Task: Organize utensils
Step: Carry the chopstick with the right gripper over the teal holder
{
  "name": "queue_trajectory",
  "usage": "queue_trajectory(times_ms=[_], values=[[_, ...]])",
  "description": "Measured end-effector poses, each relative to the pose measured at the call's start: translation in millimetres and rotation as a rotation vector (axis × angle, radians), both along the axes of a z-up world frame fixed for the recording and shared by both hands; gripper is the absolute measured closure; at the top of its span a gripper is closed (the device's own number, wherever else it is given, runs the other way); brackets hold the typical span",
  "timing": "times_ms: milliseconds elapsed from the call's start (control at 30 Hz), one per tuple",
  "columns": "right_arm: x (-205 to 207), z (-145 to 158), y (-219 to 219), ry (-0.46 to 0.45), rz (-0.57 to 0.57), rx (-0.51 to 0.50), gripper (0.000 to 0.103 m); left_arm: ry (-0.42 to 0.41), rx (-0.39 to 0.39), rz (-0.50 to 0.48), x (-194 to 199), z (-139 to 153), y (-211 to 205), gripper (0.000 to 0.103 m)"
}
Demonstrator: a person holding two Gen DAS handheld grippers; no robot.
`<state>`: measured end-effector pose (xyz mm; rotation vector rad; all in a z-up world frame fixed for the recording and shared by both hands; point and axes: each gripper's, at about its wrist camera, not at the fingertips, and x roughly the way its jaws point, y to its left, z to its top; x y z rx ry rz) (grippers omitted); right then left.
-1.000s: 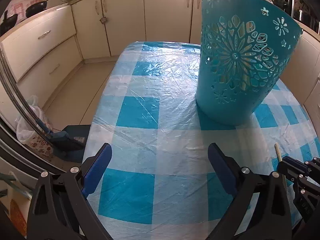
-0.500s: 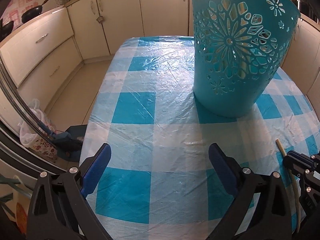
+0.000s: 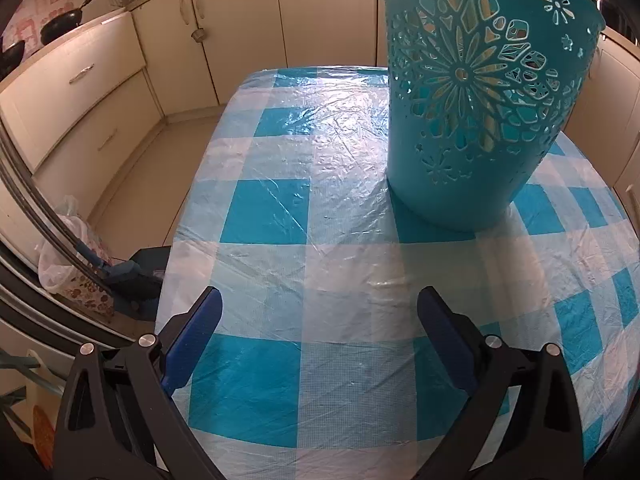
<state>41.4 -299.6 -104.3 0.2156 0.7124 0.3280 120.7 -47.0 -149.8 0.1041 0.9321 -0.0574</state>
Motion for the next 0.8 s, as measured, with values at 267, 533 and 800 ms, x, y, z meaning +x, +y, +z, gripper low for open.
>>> queue_trajectory(times_ms=[267,533,800], values=[[10.8,80.1,1.7,-0.24,-0.006,0.088,0.097,0.021,-0.008,0.009,3.3,-2.9,2.0,0.009],[43.5,146.3,16.4,-0.463,-0.077,0.115,0.097,0.027,-0.01,0.01,5.1,-4.8,2.3,0.009],[87.9,154.6,36.2,-0.577,-0.193,0.108,0.097,0.031,-0.02,0.004,5.6,-5.5,1.7,0.009]])
